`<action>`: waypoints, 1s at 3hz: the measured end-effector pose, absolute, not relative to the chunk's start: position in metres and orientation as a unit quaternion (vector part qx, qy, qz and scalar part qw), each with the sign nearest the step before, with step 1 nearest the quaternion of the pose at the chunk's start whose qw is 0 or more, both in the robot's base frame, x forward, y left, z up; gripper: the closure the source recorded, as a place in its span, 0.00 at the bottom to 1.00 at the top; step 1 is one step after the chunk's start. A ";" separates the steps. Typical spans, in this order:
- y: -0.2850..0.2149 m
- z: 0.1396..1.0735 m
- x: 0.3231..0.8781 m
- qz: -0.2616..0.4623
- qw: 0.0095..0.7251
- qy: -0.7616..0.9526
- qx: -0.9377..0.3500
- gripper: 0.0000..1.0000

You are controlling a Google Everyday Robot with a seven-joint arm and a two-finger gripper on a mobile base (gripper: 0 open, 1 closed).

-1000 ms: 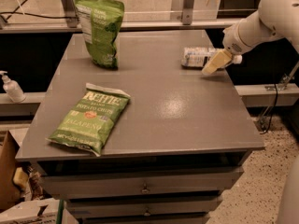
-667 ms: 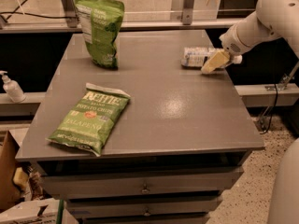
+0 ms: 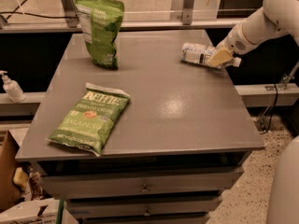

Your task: Move blue plastic bottle near green jalapeno chip bag

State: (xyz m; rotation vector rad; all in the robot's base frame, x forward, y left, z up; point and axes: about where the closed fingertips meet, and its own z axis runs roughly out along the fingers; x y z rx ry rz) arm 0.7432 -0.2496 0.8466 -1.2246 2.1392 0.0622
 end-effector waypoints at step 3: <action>-0.231 0.872 0.711 0.111 0.341 0.802 -0.479 1.00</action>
Offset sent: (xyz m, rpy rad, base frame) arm -0.0264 0.0108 0.0399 0.1321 0.0375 0.0806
